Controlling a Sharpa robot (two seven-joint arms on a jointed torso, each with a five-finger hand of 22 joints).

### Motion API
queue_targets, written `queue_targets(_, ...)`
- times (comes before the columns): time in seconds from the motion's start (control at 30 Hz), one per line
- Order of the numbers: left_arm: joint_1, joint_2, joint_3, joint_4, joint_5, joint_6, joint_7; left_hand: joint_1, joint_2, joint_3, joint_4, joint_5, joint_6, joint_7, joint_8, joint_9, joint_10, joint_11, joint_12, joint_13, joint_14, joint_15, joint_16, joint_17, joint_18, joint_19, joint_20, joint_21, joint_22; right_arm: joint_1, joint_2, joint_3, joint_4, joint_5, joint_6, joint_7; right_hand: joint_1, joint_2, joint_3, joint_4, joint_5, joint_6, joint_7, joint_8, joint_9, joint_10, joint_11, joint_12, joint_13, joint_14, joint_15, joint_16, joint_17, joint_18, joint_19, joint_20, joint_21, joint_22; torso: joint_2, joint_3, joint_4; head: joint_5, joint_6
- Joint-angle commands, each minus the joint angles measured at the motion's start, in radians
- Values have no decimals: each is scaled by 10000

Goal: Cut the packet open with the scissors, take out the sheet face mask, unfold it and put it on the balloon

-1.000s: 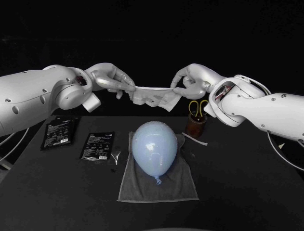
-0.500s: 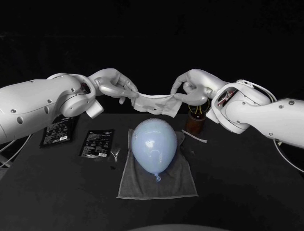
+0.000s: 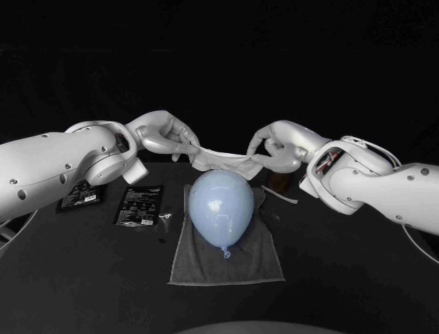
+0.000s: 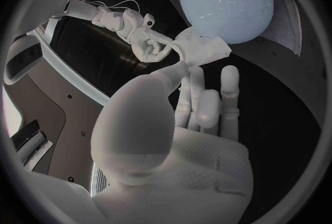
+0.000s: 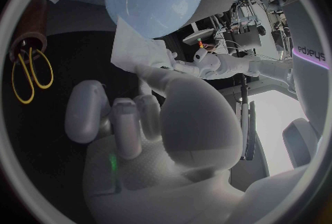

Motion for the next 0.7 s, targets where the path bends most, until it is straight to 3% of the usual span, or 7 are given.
queue_targets(0.03, -59, -229, 1, 330, -700, -32, 489, 118, 25, -32, -31, 37, 64, 0, 19, 126, -16, -14, -21, 0, -38, -59, 16, -47, 150, -14, -21, -45, -19, -196, -169, -2, 294, -224, -238, -4, -90, 24, -76, 9, -33, 52, -11, 38, 20, 278, 19, -18, 1621, 1046, -86, 35, 2627, 47, 8, -37, 25, 1675, -10, 1, 10, -44, -69)
queue_targets(0.27, -157, -734, -19, 981, -1093, -111, 671, 284, 1, -20, -94, 38, 88, 64, 0, 97, -74, -7, -59, 0, -85, -60, -13, -108, 153, -23, -35, -79, -59, -692, -531, -20, 904, -260, -465, 127, -90, 24, -80, 7, -33, 45, -11, 38, 21, 235, 18, -78, 1570, 1046, -87, 35, 2627, 51, 1, -38, 2, 1669, -11, -10, 4, -103, -112)
queue_targets(0.47, -189, -895, -23, 1189, -1236, -337, 826, 464, -22, 17, -179, 38, 119, 140, -26, 58, -109, 17, -99, -1, -115, -46, -35, -148, 155, -10, -54, -86, -66, -1069, -658, -36, 1204, -272, -721, 246, -112, -4, -148, 9, -35, -75, 10, 23, 19, 119, 29, -241, 1436, 1046, -87, 35, 2627, 74, -40, -43, -133, 1636, -6, -4, 0, -132, -124)
queue_targets(0.53, -197, -927, -24, 1231, -1270, -418, 879, 501, -28, 28, -199, 38, 127, 156, -32, 48, -115, 23, -109, -2, -121, -40, -39, -158, 155, -7, -59, -84, -66, -1196, -669, -45, 1259, -173, -823, 325, -239, -207, -393, 34, -41, -196, 17, 7, 20, -166, 50, -626, 1118, 1046, -70, 35, 2627, 100, -93, -37, -302, 1594, -4, -2, 0, -160, -123)
queue_targets(0.63, -210, -952, -26, 1287, -1333, -507, 951, 606, -43, 68, -261, 38, 149, 205, -49, 22, -130, 46, -141, -8, -131, -26, -49, -170, 157, 2, -75, -73, -61, -1336, -666, -61, 1301, 34, -906, 454, -810, -692, -966, 357, -55, -611, 195, -344, -154, -488, 196, -1018, 801, 1046, 28, 35, 2627, 140, -204, 12, -628, 1512, 4, 4, 7, -186, -130)
queue_targets(0.7, -218, -961, -27, 1323, -1389, -557, 991, 748, -76, 139, -363, 39, 172, 220, -75, -13, -140, 65, -180, -16, -139, -10, -58, -176, 158, 10, -96, -49, -48, -1421, -665, -70, 1327, 169, -936, 538, -1131, -1066, -1501, 634, -31, -1041, 431, -795, -384, -876, 400, -1458, 441, 1041, 216, 28, 2609, 174, -339, 136, -986, 1424, 6, 6, 7, -199, -149)
